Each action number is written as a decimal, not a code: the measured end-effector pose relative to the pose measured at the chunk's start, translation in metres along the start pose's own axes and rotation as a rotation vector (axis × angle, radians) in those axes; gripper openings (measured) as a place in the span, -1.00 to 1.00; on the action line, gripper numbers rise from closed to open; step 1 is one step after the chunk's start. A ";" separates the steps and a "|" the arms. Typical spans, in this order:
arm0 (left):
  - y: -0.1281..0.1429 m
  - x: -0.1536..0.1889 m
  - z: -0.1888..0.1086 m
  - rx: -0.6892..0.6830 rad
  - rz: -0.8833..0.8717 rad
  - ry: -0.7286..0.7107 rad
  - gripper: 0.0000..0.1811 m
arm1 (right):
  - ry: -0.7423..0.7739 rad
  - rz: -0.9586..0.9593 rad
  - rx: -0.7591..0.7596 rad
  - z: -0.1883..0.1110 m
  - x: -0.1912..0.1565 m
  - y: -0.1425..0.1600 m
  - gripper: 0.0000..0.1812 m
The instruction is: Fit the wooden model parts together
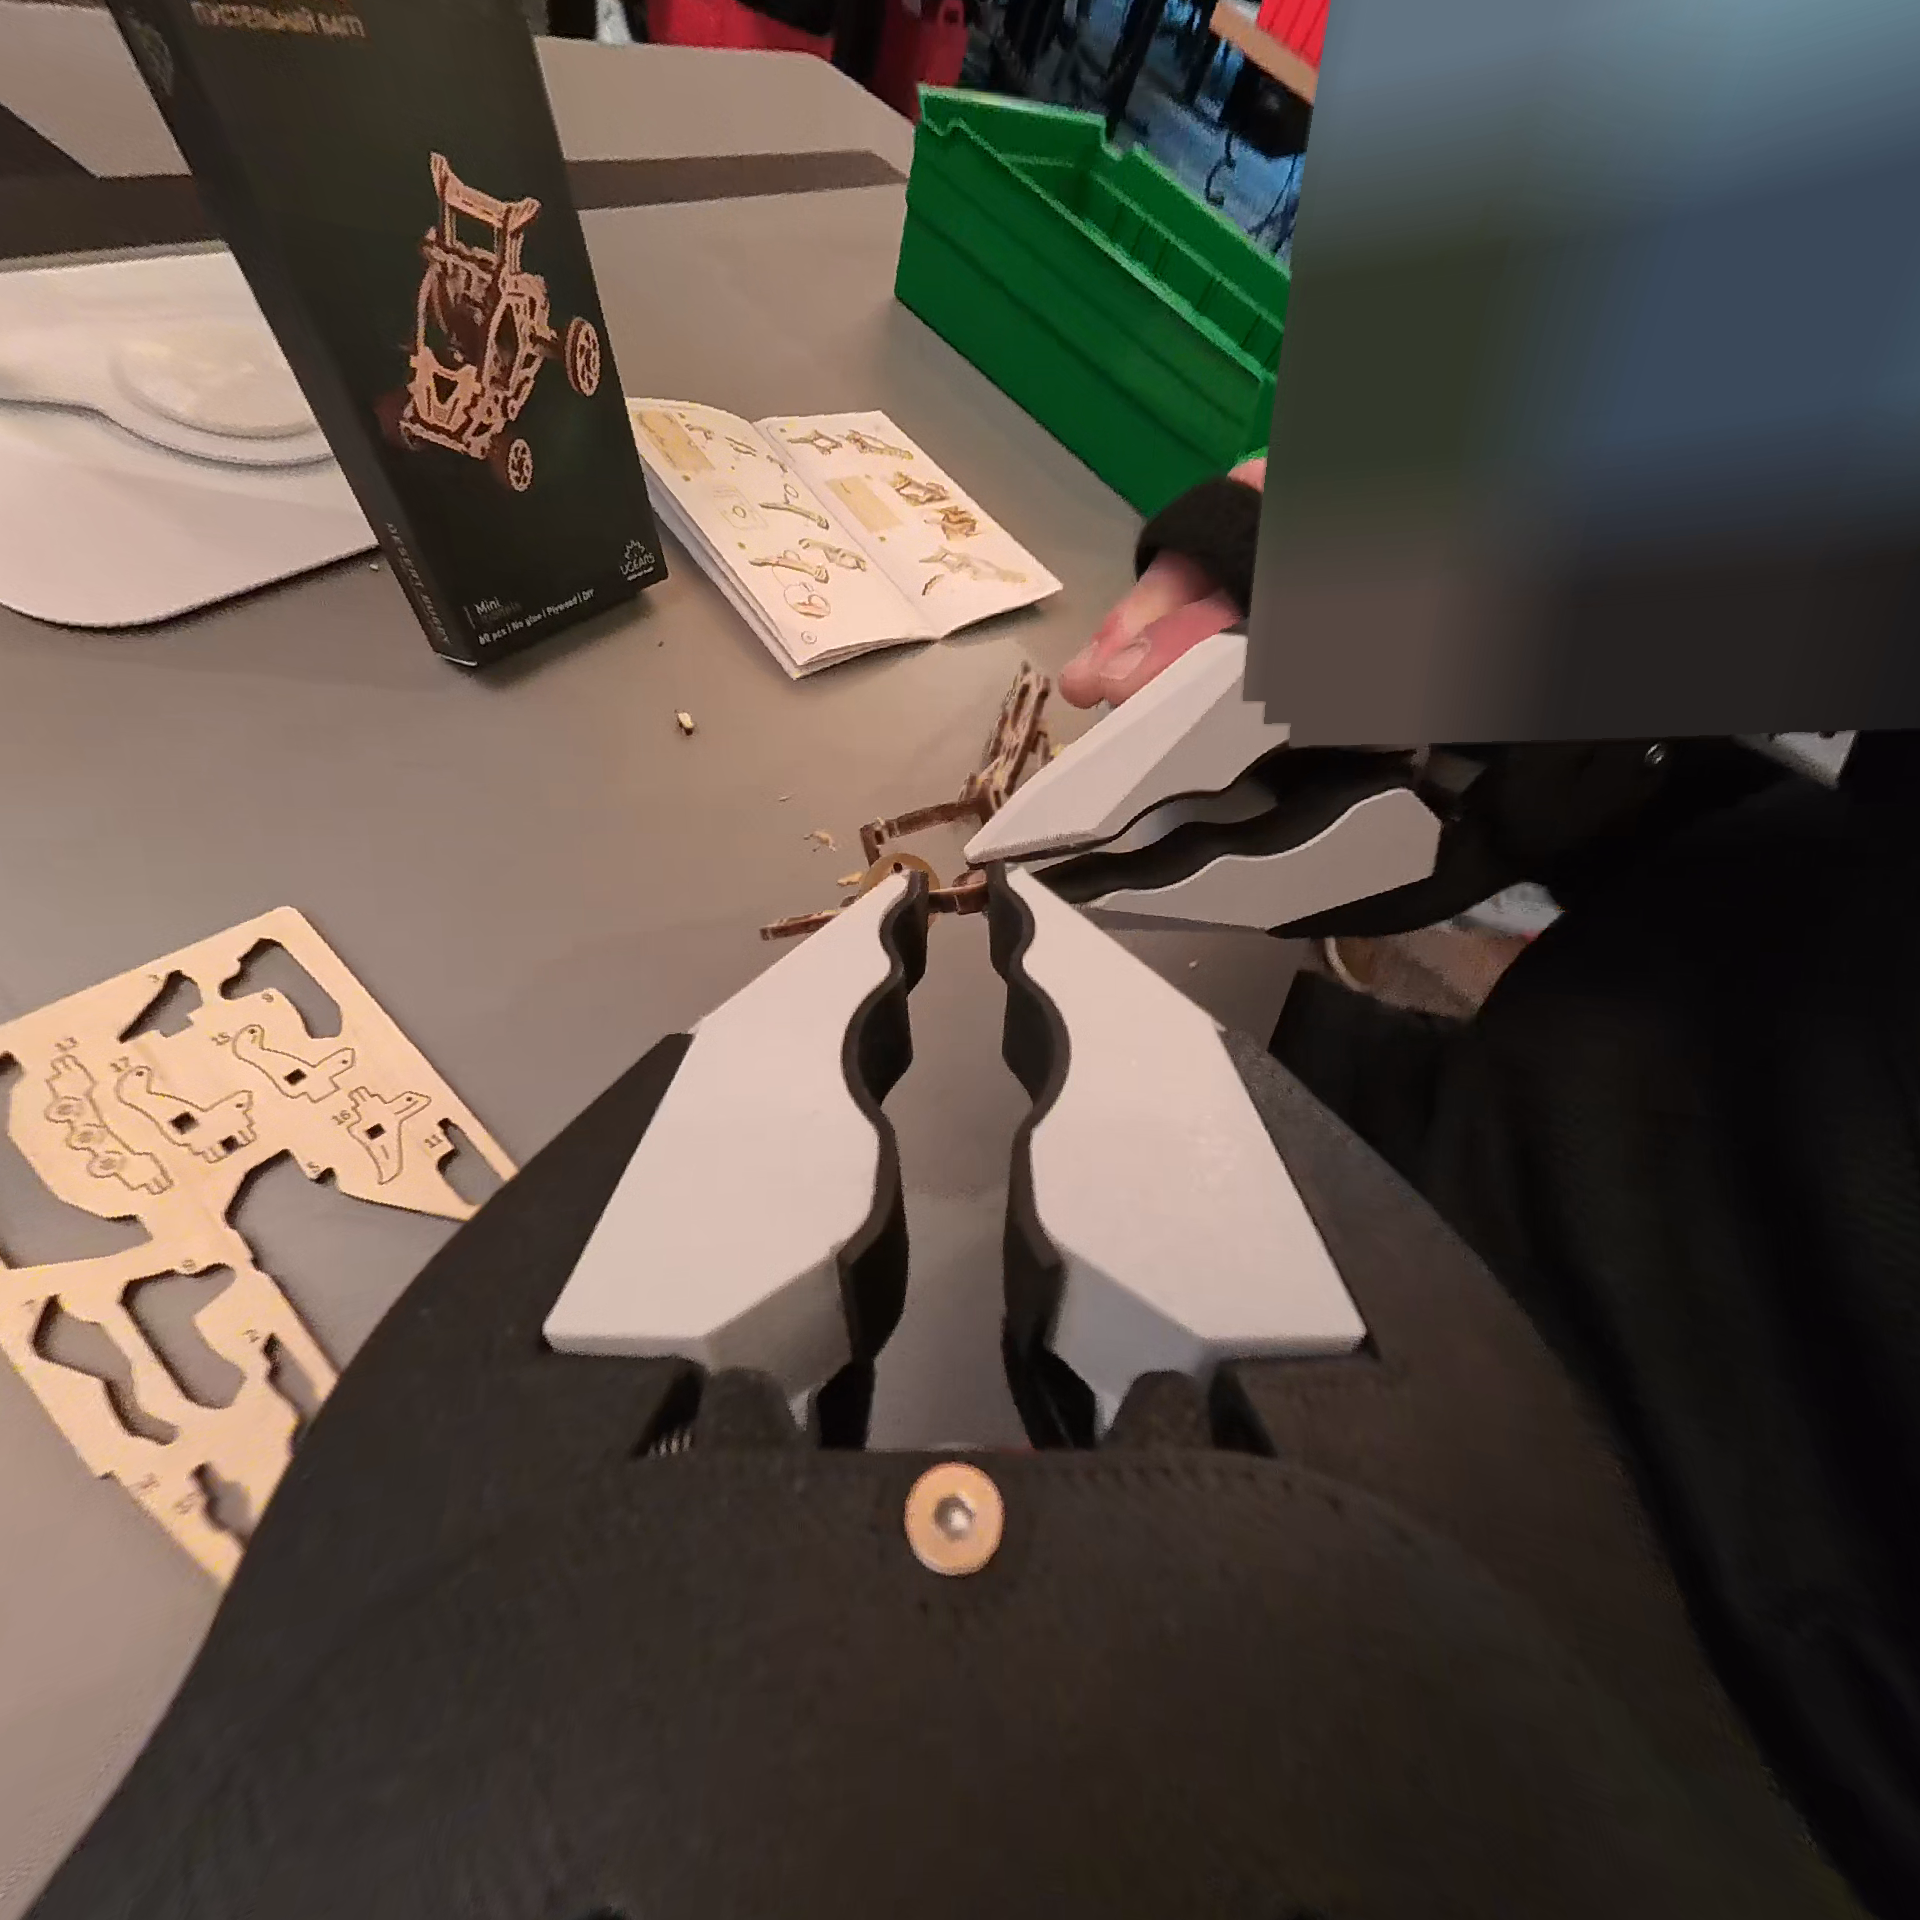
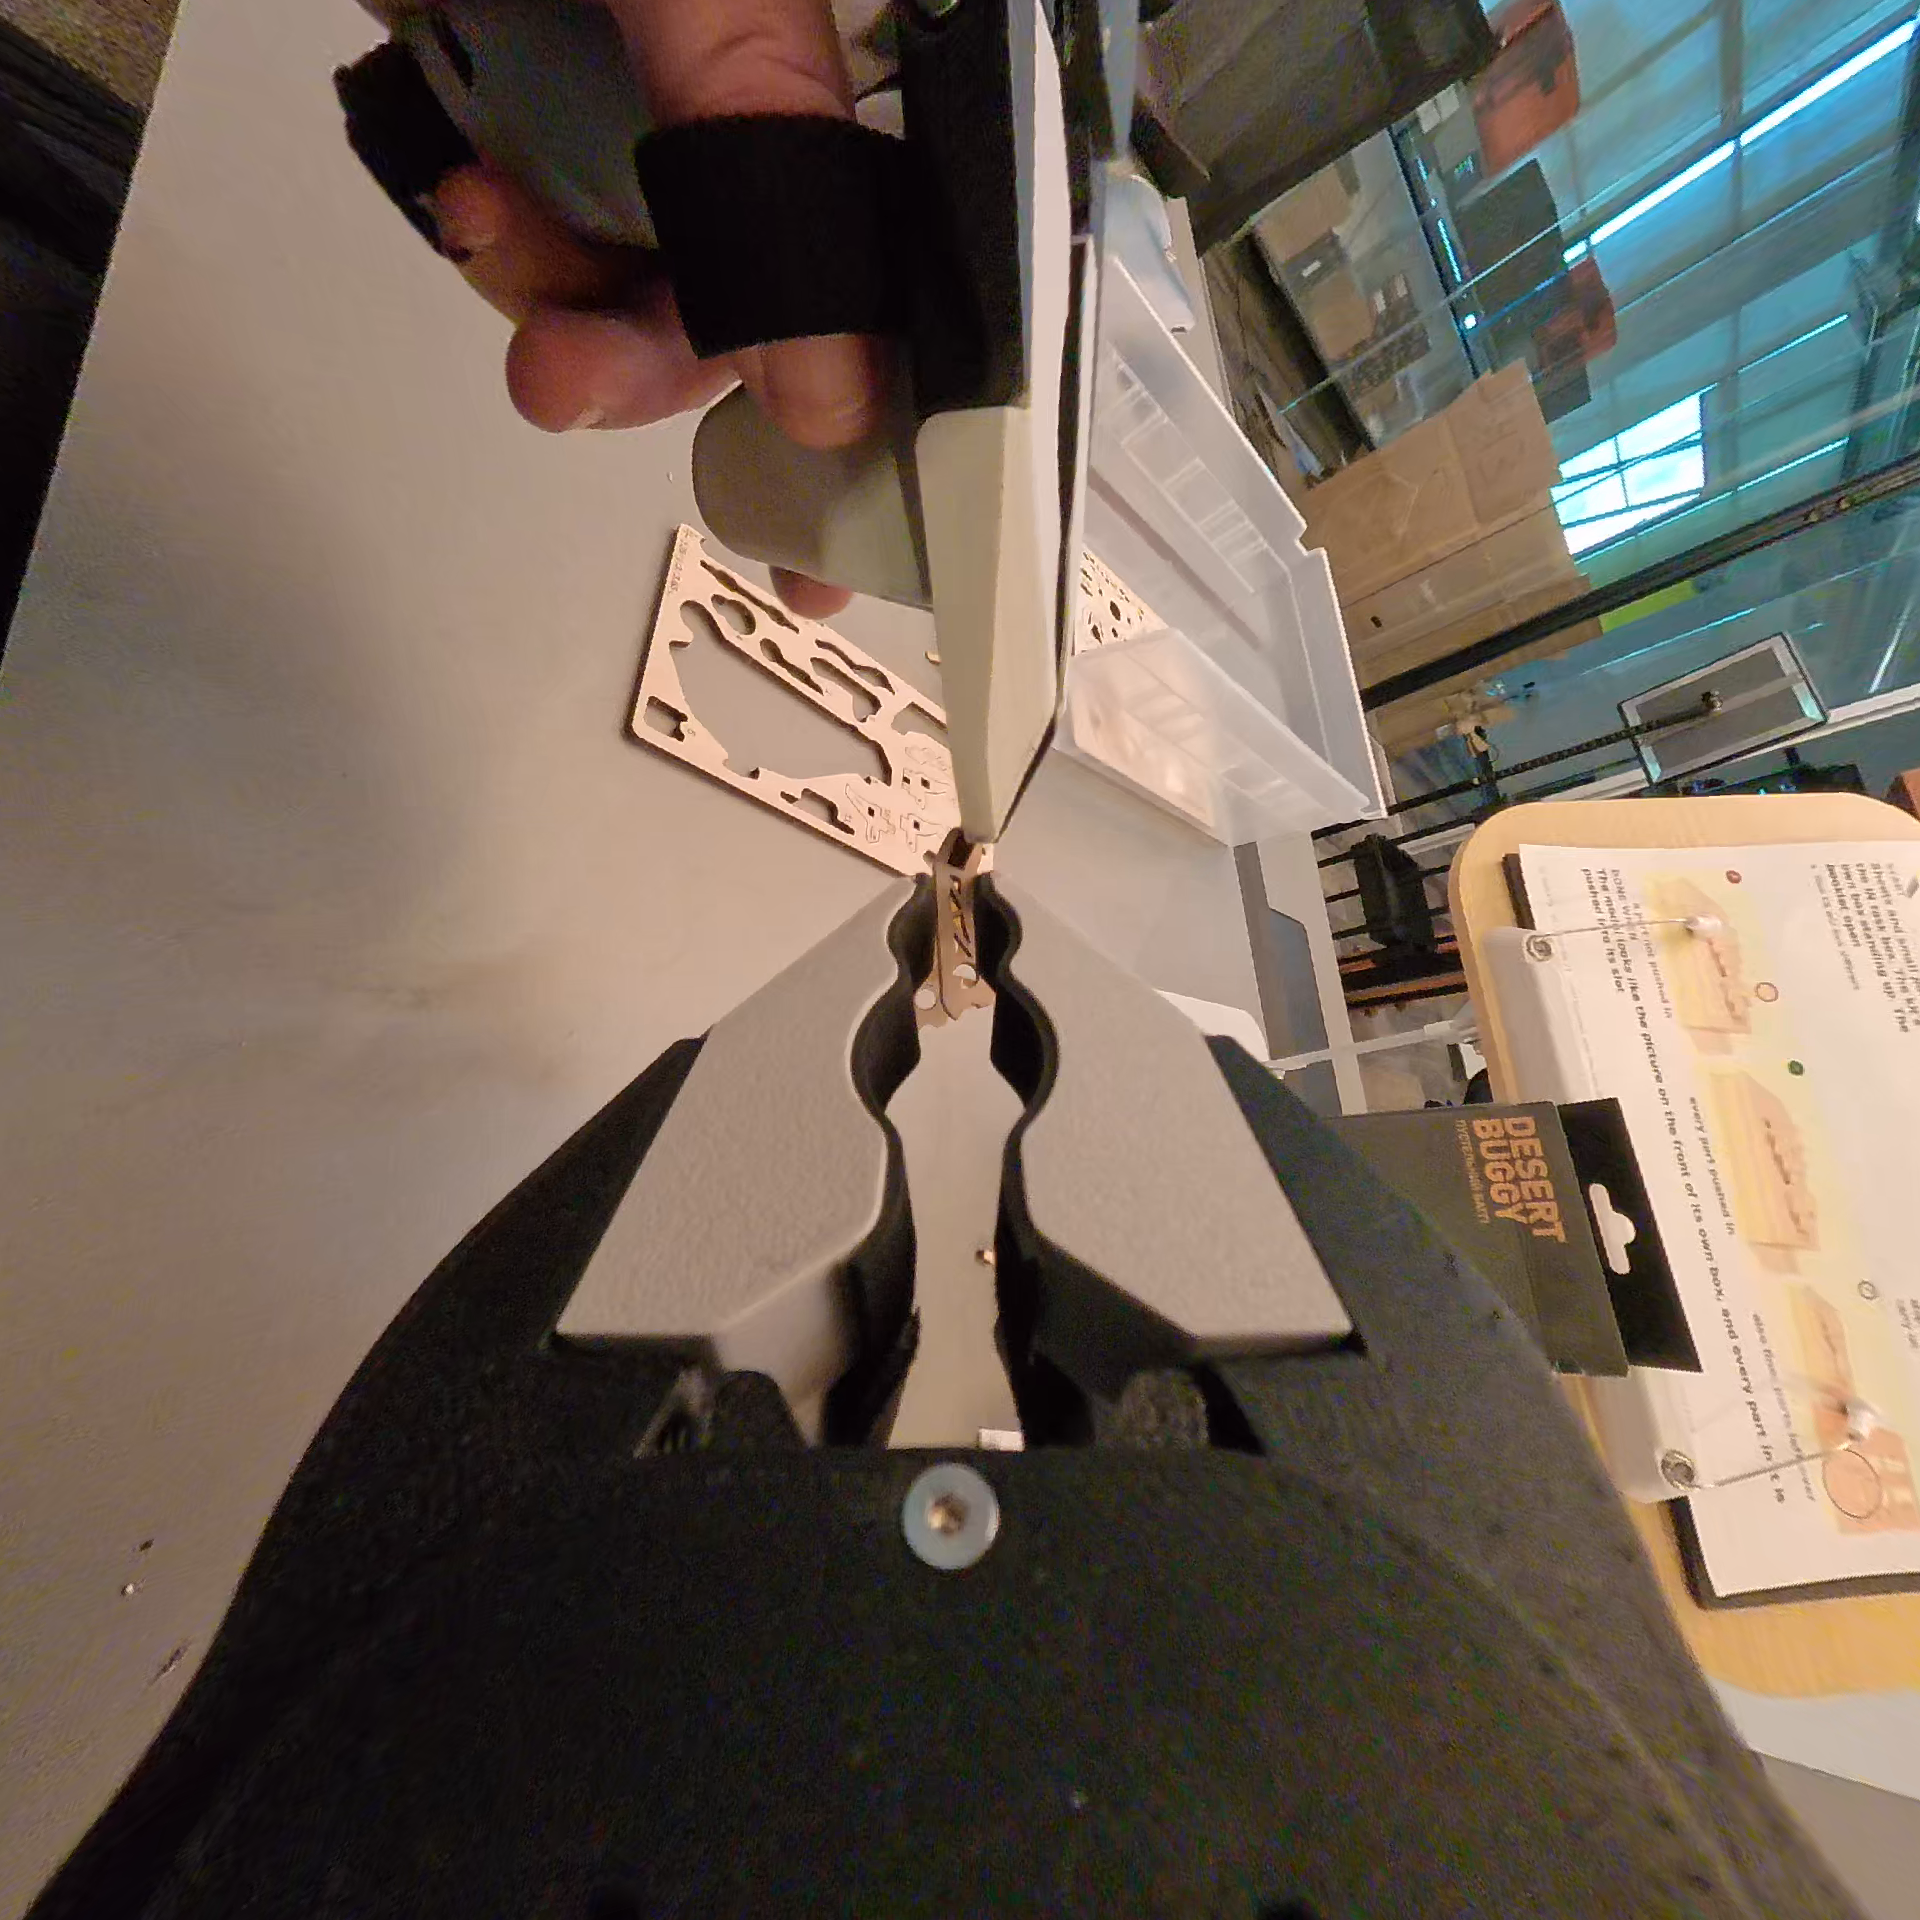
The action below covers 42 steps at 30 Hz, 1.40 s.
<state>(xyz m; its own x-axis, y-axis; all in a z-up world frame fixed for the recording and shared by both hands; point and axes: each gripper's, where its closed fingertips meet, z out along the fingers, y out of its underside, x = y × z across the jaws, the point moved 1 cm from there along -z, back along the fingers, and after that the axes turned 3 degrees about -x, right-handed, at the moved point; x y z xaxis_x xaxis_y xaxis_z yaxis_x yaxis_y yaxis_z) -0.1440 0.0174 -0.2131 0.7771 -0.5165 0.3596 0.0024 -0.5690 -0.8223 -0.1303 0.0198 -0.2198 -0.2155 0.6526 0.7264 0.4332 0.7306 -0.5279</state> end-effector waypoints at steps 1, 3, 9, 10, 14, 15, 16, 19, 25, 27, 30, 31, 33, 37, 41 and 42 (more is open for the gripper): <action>-0.001 0.000 0.000 0.023 -0.030 0.014 -0.90 | 0.004 0.001 0.004 -0.001 0.001 0.000 -0.95; -0.002 0.000 0.000 0.076 -0.098 0.034 -0.90 | 0.009 0.010 0.007 -0.001 0.002 -0.001 -0.96; -0.001 -0.001 0.002 0.140 -0.126 -0.020 -0.90 | 0.005 0.032 -0.022 0.000 0.002 0.001 -0.96; 0.000 -0.001 0.002 0.142 -0.112 -0.042 -0.90 | 0.007 0.033 -0.026 0.001 0.002 0.002 -0.96; 0.001 -0.001 0.003 0.160 -0.099 -0.085 -0.90 | 0.009 0.042 -0.035 0.001 0.001 0.001 -0.96; 0.001 0.000 0.003 0.164 -0.098 -0.092 -0.90 | 0.010 0.042 -0.035 0.001 0.002 0.001 -0.96; 0.002 0.000 0.003 0.163 -0.093 -0.106 -0.90 | 0.007 0.047 -0.037 0.001 0.001 0.001 -0.97; 0.002 0.001 0.003 0.172 -0.083 -0.138 -0.90 | 0.007 0.051 -0.043 0.001 0.001 0.000 -0.96; 0.002 0.001 0.003 0.197 -0.103 -0.138 -0.90 | 0.011 0.055 -0.035 0.001 0.002 -0.002 -0.97; 0.001 0.001 0.002 0.196 -0.091 -0.146 -0.90 | 0.010 0.056 -0.031 0.001 0.002 -0.002 -0.97; 0.003 -0.001 0.002 0.198 -0.101 -0.145 -0.90 | 0.003 0.056 -0.036 0.002 0.001 -0.002 -0.96; 0.004 -0.002 0.003 0.195 -0.099 -0.152 -0.90 | -0.009 0.064 -0.043 0.004 0.000 -0.002 -0.96; 0.005 -0.005 0.002 0.195 -0.093 -0.145 -0.90 | -0.039 0.073 -0.045 0.006 -0.002 0.000 -0.95; 0.000 -0.005 -0.001 0.230 -0.079 -0.128 -0.91 | -0.057 0.093 0.005 -0.001 0.002 -0.007 -0.95; 0.000 -0.013 -0.006 0.271 -0.131 -0.112 -0.91 | -0.078 0.114 0.058 -0.011 0.000 -0.013 -0.82; -0.002 -0.015 -0.010 0.294 -0.148 -0.109 -0.91 | -0.062 0.131 0.077 -0.016 0.005 -0.012 -0.82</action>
<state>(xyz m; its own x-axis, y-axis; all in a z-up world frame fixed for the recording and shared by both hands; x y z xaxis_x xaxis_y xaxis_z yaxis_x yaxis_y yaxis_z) -0.1620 0.0202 -0.2128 0.8174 -0.3620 0.4480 0.2889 -0.4153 -0.8626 -0.1228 0.0110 -0.2028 -0.2163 0.7525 0.6220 0.3934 0.6503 -0.6499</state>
